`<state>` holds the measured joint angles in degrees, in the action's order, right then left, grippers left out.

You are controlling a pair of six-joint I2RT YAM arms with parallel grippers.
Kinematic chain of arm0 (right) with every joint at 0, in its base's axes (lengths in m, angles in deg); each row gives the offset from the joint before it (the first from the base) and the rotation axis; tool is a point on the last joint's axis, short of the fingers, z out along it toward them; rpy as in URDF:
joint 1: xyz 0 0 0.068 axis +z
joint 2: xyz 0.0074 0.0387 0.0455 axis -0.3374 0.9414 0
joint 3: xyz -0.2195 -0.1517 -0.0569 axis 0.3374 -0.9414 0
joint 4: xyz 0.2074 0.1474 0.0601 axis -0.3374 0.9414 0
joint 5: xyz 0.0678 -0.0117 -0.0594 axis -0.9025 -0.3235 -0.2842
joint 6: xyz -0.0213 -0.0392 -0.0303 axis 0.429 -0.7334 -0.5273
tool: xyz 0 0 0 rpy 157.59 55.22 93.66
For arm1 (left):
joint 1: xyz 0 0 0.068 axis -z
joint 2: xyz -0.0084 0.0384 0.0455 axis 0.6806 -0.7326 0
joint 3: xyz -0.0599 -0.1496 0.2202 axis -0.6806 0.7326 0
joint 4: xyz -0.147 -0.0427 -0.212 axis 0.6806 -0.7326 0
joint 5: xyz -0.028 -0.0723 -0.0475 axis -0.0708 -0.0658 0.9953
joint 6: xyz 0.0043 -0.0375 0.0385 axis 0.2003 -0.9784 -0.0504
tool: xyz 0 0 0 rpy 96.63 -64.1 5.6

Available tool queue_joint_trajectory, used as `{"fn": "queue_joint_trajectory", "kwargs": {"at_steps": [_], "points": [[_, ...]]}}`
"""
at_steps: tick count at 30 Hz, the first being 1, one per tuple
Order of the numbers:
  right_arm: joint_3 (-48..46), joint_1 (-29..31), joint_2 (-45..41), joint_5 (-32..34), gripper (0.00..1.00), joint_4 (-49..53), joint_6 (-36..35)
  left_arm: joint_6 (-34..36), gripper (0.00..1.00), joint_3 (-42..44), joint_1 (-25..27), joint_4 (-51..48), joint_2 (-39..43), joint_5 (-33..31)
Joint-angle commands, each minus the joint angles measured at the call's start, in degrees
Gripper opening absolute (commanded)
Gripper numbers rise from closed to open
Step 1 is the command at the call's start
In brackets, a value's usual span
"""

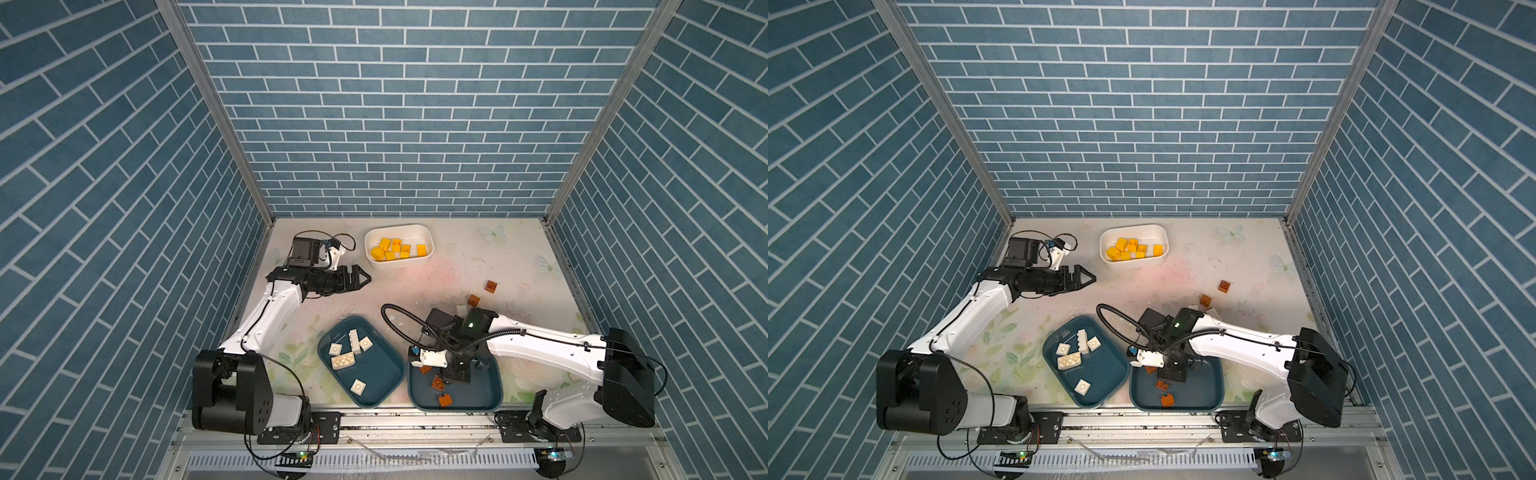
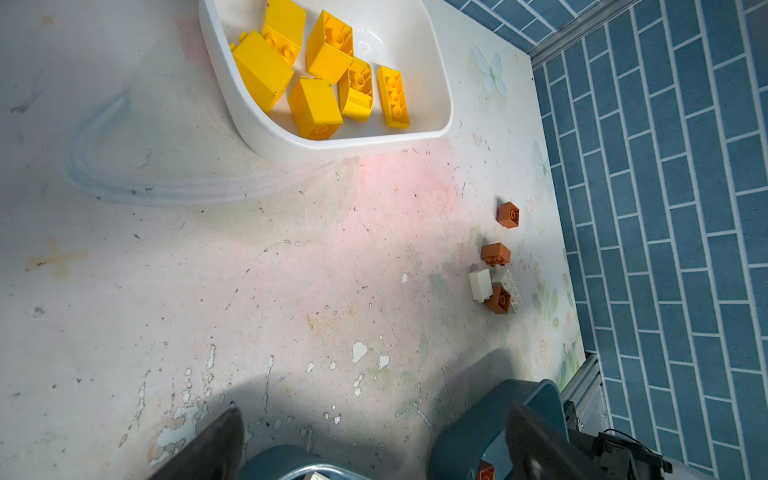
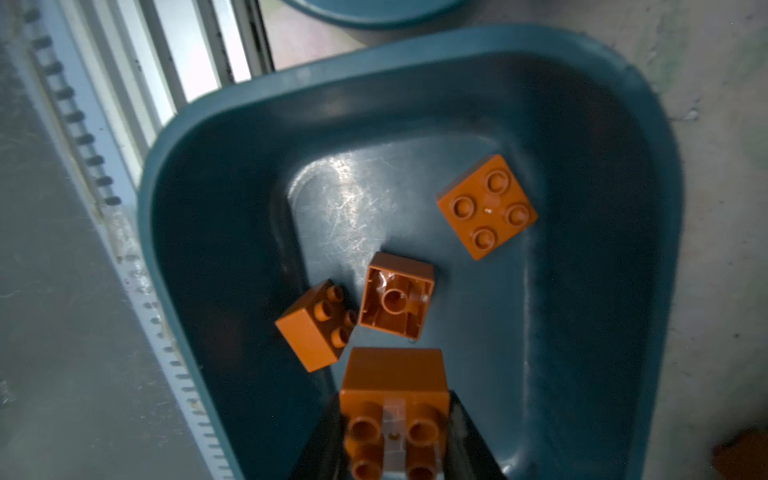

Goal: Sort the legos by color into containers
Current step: 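Carry the brown brick over the teal tray farther from the left arm and release, then move the empty right gripper back toward the brick pile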

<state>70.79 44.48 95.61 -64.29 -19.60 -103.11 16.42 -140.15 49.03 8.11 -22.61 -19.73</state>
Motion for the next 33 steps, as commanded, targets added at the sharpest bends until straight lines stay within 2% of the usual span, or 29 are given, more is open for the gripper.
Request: {"fn": "queue_joint_trajectory", "kwargs": {"at_steps": [1,7,9,15,21,28,33], "points": [[0.66,0.07,0.70,5.93,0.42,0.06,-0.03,1.67,1.00,1.10,-0.42,-1.78,0.61,0.63],[1.76,-0.22,-0.53,8.61,0.57,0.75,1.36,1.06,0.99,2.28,-0.48,-1.03,1.52,0.63],[2.49,-1.52,-2.31,8.25,0.59,0.63,2.66,0.88,1.00,2.25,-0.50,-0.74,1.55,0.89],[5.35,-12.97,-6.94,3.32,0.62,0.70,5.24,-0.06,1.00,1.67,-0.49,0.50,0.89,1.90],[6.09,-26.34,-4.59,5.39,0.62,-0.04,6.53,-0.57,1.00,1.25,-0.48,1.23,0.42,1.78],[6.68,-37.50,2.81,5.15,0.61,-7.64,-0.19,-1.54,1.00,1.20,-0.44,1.78,0.45,1.70],[8.67,-40.91,10.58,4.51,0.60,-10.69,-5.82,-1.41,1.00,0.53,-0.44,1.28,0.26,1.47]]}}
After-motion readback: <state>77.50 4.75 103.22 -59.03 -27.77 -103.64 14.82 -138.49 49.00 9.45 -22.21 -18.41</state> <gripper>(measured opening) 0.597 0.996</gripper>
